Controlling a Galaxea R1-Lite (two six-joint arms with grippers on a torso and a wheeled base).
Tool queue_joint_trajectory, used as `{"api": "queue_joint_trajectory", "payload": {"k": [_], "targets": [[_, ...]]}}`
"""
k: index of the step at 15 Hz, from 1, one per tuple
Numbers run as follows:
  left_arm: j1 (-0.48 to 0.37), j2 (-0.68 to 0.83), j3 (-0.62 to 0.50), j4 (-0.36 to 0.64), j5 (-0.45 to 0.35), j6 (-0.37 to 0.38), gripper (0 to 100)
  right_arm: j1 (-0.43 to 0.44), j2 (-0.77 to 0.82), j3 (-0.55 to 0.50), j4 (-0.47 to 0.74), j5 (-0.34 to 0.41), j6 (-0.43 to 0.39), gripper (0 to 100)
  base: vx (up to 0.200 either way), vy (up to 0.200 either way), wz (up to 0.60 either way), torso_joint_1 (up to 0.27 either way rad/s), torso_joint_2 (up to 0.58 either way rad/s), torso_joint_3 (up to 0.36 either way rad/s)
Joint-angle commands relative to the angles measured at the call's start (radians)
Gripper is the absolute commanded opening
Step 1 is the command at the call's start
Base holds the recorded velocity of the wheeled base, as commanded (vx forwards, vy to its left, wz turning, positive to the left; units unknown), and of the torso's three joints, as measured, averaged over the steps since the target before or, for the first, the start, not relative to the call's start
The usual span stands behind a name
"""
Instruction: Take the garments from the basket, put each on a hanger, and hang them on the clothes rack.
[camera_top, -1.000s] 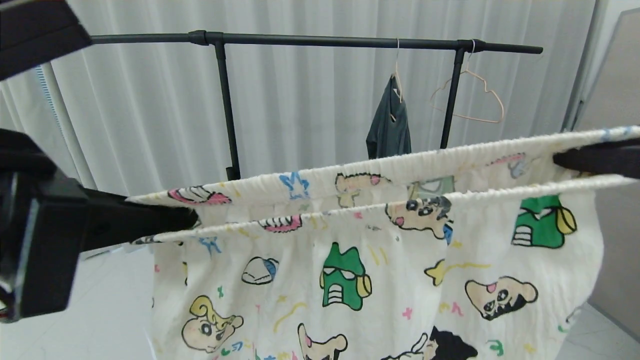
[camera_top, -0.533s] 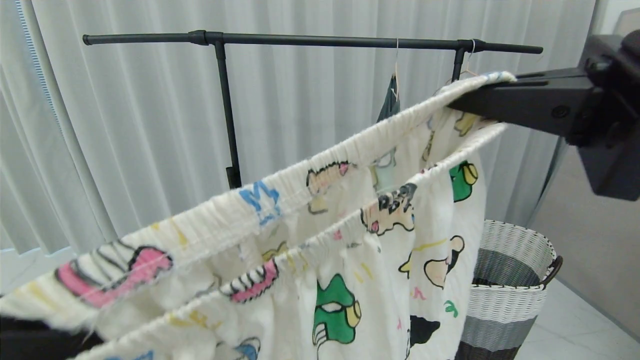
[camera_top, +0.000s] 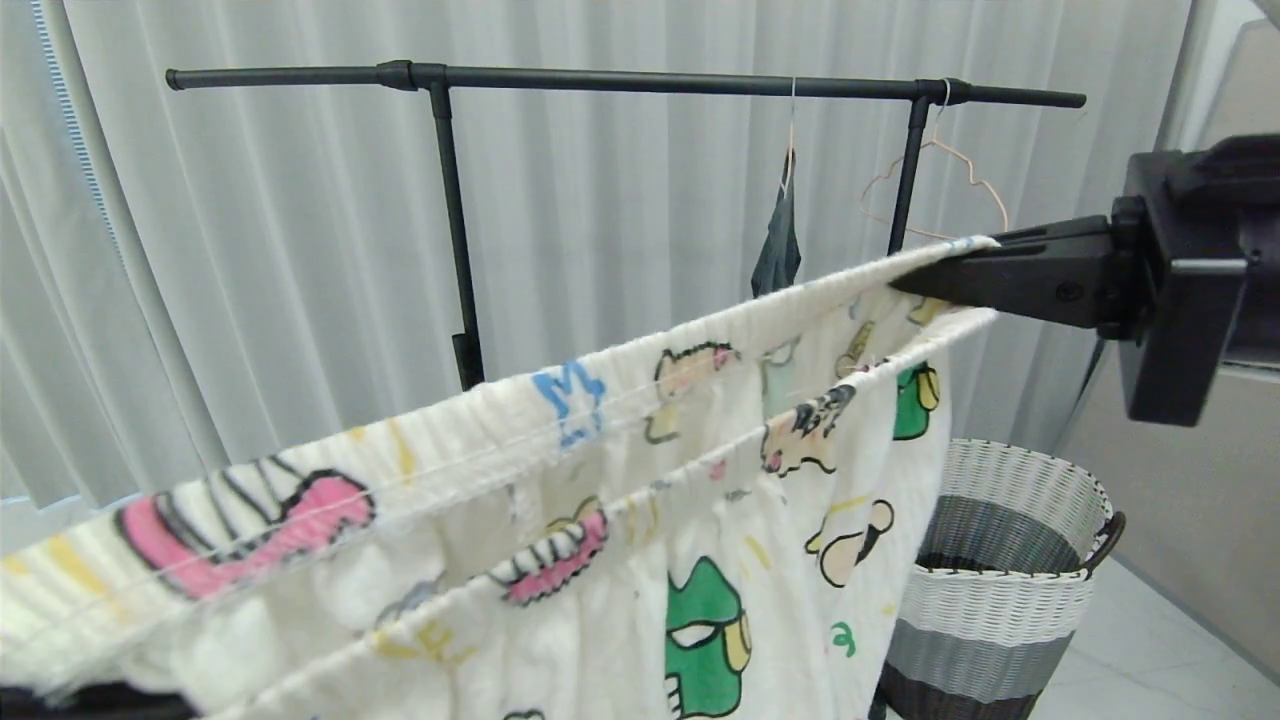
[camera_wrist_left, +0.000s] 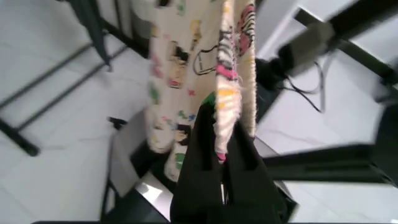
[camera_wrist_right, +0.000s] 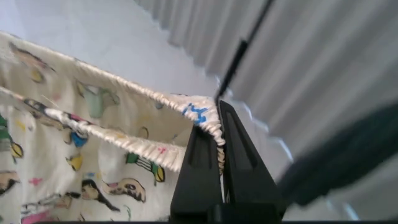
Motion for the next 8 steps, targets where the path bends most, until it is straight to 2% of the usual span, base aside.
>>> {"api": "queue_joint_trajectory", "payload": {"k": [1,3,4,6,8], "targets": [[0.070,0.043,-0.006,-0.002,0.060,0.042,0,-0.137,-0.053,-0.124,0.171,-0.001,0.001,0,0.000,0.000,0.00,0.000,0.00,0.000],[0.150,0.087,-0.022,-0.025,0.104,0.119,0,-0.178,-0.065,-0.259,0.351,0.002,0.021,0,0.000,0.000,0.00,0.000,0.00,0.000],[0.176,0.110,-0.026,-0.076,0.104,0.145,0,-0.172,-0.073,-0.311,0.429,0.007,0.059,0,0.000,0.000,0.00,0.000,0.00,0.000],[0.221,0.153,-0.026,-0.223,0.104,0.220,0,-0.074,-0.105,-0.344,0.540,0.019,0.105,0,0.000,0.000,0.00,0.000,0.00,0.000],[0.284,0.172,-0.026,-0.275,0.104,0.337,0,0.043,-0.136,-0.341,0.599,0.021,0.147,0,0.000,0.000,0.00,0.000,0.00,0.000]]}}
